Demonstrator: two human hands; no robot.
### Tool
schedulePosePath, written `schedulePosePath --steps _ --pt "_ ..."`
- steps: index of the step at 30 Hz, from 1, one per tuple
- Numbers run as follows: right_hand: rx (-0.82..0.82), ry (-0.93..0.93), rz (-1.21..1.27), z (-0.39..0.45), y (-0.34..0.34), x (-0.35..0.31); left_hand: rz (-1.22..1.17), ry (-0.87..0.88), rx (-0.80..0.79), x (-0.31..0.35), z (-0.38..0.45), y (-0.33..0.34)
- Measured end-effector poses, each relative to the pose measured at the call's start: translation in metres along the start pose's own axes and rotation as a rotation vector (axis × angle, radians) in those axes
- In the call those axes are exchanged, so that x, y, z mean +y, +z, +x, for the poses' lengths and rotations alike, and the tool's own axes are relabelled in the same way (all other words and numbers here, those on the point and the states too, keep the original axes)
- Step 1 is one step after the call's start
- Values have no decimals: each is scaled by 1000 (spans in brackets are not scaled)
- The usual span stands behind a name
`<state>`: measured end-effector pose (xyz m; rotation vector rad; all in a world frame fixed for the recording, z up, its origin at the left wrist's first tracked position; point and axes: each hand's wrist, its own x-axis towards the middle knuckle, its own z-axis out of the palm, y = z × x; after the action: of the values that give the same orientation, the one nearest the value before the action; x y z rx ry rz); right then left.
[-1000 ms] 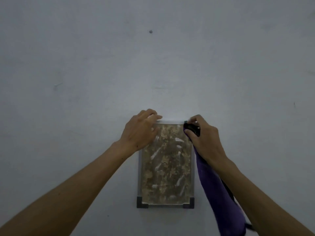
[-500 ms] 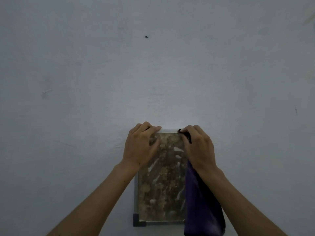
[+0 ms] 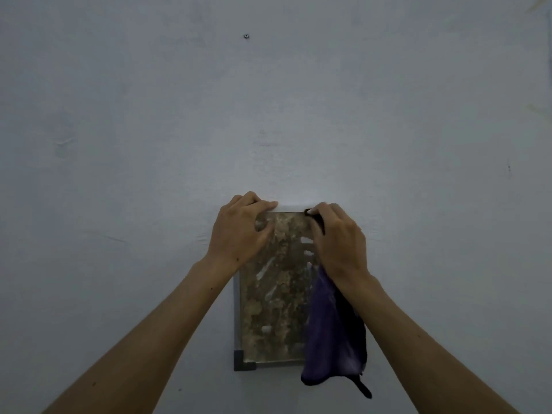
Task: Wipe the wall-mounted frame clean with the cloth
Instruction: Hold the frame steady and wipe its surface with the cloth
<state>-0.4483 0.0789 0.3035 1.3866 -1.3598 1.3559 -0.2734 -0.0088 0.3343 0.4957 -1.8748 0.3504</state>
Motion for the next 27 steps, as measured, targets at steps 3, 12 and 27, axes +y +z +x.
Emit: schedulePosePath --steps 3,12,27 --pt "-31 -75 -13 -6 2 -2 17 7 -23 1 1 -2" --pt "-175 -225 -57 -19 1 9 17 3 -75 2 1 -6" --pt "-137 -191 -2 -23 4 2 16 -22 -70 4 0 -4"
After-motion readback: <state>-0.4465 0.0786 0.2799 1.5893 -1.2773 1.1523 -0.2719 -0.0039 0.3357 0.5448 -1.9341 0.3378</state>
